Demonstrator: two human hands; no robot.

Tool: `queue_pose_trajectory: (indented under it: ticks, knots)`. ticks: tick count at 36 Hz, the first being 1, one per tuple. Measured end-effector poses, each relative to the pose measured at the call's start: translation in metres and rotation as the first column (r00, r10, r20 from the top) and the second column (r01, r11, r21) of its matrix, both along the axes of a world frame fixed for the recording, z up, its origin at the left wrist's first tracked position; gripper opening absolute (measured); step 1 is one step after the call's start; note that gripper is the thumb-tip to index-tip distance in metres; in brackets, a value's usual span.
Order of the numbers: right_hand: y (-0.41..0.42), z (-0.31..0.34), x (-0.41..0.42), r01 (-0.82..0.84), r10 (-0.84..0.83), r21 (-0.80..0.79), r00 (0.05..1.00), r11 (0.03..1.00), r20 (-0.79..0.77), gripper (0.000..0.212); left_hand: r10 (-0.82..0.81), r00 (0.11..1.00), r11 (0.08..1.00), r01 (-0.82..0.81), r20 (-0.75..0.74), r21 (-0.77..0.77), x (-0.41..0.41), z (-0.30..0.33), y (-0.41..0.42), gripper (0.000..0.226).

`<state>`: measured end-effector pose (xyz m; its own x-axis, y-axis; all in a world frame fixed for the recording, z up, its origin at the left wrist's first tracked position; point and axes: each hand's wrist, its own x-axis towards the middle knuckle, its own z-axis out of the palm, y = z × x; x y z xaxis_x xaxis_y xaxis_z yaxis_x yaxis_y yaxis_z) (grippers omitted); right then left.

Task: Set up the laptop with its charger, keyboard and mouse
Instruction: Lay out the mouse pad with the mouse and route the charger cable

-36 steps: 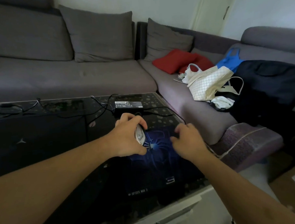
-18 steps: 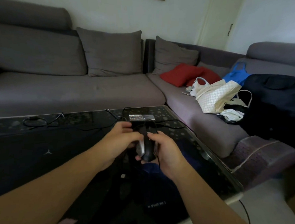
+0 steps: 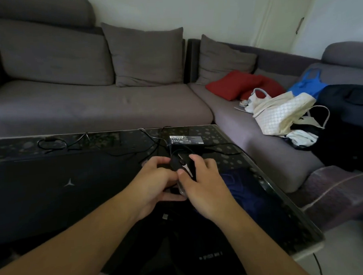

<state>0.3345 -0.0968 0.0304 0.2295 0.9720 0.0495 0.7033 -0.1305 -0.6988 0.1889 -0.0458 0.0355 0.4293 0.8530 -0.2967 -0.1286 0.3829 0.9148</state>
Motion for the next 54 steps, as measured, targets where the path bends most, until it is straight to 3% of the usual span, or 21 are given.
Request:
queue_pose_trajectory:
  ticks: [3,9,13,17,19,22,24,27,31,34,35,37,39,41,43,45,50,52,54]
  knots:
    - [0.002,0.006,0.012,-0.053,0.035,-0.073,0.974,0.996,-0.226,0.05,-0.034,0.998,0.999,0.033,0.048,0.011,0.0,-0.003,0.0,0.049]
    - [0.001,0.001,0.027,-0.089,0.089,-0.036,0.996,0.995,-0.006,0.05,0.015,0.99,1.0,-0.012,0.142,-0.018,0.007,-0.002,0.0,0.026]
    - [-0.005,0.005,0.027,-0.092,0.092,-0.002,0.994,0.996,0.063,0.043,-0.017,1.0,0.996,0.019,-0.026,0.091,0.01,0.005,0.001,0.007]
    - [-0.011,0.009,0.035,-0.118,0.114,-0.067,0.991,0.991,-0.064,0.032,0.111,0.971,0.979,-0.069,-0.213,0.193,0.009,0.01,0.006,0.023]
    - [-0.013,0.011,0.038,-0.15,0.129,-0.086,0.968,0.985,-0.216,0.029,0.189,0.939,0.964,-0.123,-0.286,0.235,0.006,0.011,0.011,0.023]
    - [-0.016,0.014,0.048,-0.204,0.127,-0.054,0.773,0.978,-0.622,0.044,0.341,0.847,0.912,-0.192,-0.407,0.363,0.0,0.011,0.022,0.02]
    - [-0.019,0.015,0.06,-0.224,0.128,-0.025,0.64,0.974,-0.758,0.06,0.472,0.799,0.851,-0.301,-0.373,0.431,-0.004,0.011,0.03,0.02]
    - [-0.025,0.019,0.082,-0.268,0.189,0.051,0.516,0.962,-0.835,0.063,0.621,0.752,0.739,-0.468,-0.221,0.484,-0.01,0.014,0.037,0.025]
    - [-0.036,0.028,0.107,-0.285,0.297,0.209,0.312,0.935,-0.902,0.064,0.684,0.727,0.576,-0.496,-0.052,0.649,-0.025,0.034,0.052,0.044]
    - [-0.037,0.027,0.12,-0.101,0.272,0.253,0.3,0.962,-0.914,0.062,0.682,0.728,0.417,-0.472,0.076,0.777,-0.028,0.07,0.06,0.052]
    - [-0.035,0.023,0.125,-0.008,0.221,0.235,0.37,0.972,-0.902,0.056,0.663,0.739,0.374,-0.465,0.12,0.802,-0.025,0.083,0.06,0.052]
    - [-0.034,0.018,0.128,0.149,0.05,0.178,0.613,0.973,-0.788,0.034,0.612,0.777,0.318,-0.412,0.147,0.854,-0.017,0.102,0.06,0.05]
    - [-0.034,0.01,0.127,0.205,-0.133,0.089,0.854,0.975,-0.503,0.017,0.551,0.834,0.348,-0.258,0.026,0.902,-0.005,0.109,0.057,0.046]
    - [-0.034,0.001,0.124,0.181,-0.185,-0.041,0.968,0.983,-0.168,0.019,0.483,0.851,0.442,-0.032,-0.207,0.896,0.007,0.098,0.053,0.037]
    - [-0.035,-0.008,0.12,0.189,-0.167,-0.191,0.978,0.963,0.126,0.024,0.439,0.787,0.523,0.168,-0.433,0.836,0.014,0.073,0.053,0.035]
    - [-0.033,-0.016,0.119,0.237,-0.143,-0.311,0.944,0.92,0.297,0.028,0.387,0.728,0.602,0.265,-0.566,0.753,0.014,0.044,0.055,0.038]
    - [-0.029,-0.022,0.117,0.297,-0.103,-0.429,0.902,0.853,0.42,0.058,0.212,0.703,0.716,0.361,-0.679,0.597,0.012,-0.002,0.051,0.049]
    - [-0.028,-0.02,0.11,0.313,-0.098,-0.381,0.867,0.87,0.489,0.071,0.183,0.697,0.719,0.386,-0.693,0.578,0.013,-0.008,0.05,0.047]
    - [-0.025,-0.017,0.099,0.266,-0.112,-0.256,0.864,0.93,0.491,0.071,0.156,0.724,0.713,0.388,-0.672,0.584,0.016,-0.009,0.049,0.048]
